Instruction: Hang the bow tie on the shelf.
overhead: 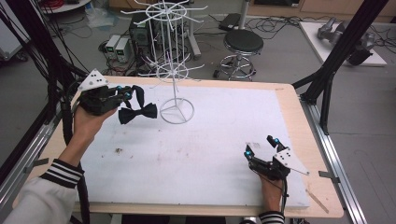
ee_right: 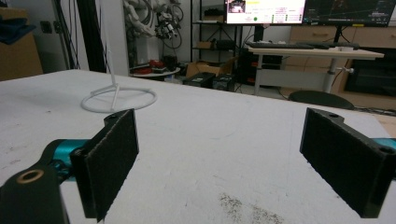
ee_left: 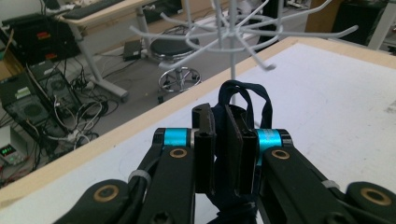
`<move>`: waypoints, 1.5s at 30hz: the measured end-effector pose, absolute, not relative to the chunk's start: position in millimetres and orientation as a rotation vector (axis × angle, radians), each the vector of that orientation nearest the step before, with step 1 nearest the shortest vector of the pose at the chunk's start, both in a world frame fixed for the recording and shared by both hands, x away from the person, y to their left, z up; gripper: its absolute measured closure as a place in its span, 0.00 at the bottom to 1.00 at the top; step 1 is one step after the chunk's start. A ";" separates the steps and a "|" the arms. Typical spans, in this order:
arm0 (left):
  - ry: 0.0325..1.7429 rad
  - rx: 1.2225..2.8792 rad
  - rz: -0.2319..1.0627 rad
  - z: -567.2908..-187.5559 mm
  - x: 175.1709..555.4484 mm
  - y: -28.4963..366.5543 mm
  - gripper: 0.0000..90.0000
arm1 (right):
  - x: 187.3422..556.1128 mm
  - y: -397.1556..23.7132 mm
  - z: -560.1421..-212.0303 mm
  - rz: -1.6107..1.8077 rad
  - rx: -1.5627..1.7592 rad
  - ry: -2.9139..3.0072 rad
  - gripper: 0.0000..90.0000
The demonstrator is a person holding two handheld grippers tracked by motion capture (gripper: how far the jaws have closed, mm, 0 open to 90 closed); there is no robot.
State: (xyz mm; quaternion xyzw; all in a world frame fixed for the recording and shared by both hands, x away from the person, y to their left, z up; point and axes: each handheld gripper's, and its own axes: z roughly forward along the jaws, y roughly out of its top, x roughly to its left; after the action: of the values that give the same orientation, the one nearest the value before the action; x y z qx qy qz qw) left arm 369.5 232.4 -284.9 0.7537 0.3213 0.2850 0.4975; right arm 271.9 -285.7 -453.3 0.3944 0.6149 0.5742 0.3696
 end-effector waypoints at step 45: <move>0.729 1.843 0.734 -264.8 403.9 184.4 0.91 | 271.6 -285.6 -453.4 1.476 1.009 1.578 0.12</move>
State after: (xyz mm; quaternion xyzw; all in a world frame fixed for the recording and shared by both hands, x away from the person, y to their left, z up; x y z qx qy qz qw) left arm 403.9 184.4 -264.8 0.7594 0.3005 0.3022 0.4916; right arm 271.6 -285.6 -453.4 0.3931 0.6148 0.5751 0.3698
